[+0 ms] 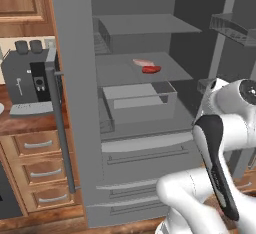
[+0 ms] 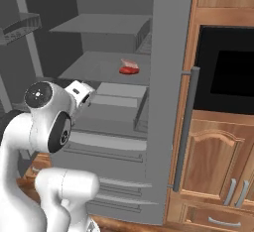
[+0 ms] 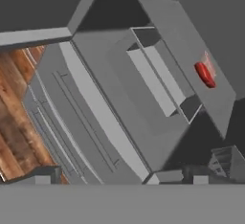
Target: Place the steak on the counter behind the older steak on the same shelf of the fridge to maintain FIFO order. Close the fridge door when finished.
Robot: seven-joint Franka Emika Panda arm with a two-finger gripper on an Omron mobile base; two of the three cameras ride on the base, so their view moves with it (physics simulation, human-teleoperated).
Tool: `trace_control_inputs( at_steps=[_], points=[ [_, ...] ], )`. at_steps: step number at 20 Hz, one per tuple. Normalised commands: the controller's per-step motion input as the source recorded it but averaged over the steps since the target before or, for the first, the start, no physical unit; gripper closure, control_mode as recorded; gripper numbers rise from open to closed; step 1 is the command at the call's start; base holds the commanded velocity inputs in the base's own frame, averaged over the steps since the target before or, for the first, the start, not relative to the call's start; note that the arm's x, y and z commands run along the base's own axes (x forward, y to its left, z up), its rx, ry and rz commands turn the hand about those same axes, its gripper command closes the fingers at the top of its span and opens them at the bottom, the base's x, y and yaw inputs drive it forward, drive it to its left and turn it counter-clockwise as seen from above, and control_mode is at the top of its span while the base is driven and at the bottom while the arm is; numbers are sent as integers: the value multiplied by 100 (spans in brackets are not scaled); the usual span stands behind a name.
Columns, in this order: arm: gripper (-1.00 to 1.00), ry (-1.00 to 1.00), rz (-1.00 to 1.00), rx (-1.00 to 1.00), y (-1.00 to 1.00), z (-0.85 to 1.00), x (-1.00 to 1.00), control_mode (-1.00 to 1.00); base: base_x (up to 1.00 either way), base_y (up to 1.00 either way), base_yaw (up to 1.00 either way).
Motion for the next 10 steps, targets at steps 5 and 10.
trace_control_inputs(
  at_steps=[5,10],
  points=[
    [-100,-41,-4,16,-100,26,-90,-100,0,0,0],
    [-100,-50,-1,16,-96,14,-100,-100,0,0,0]
  ],
)
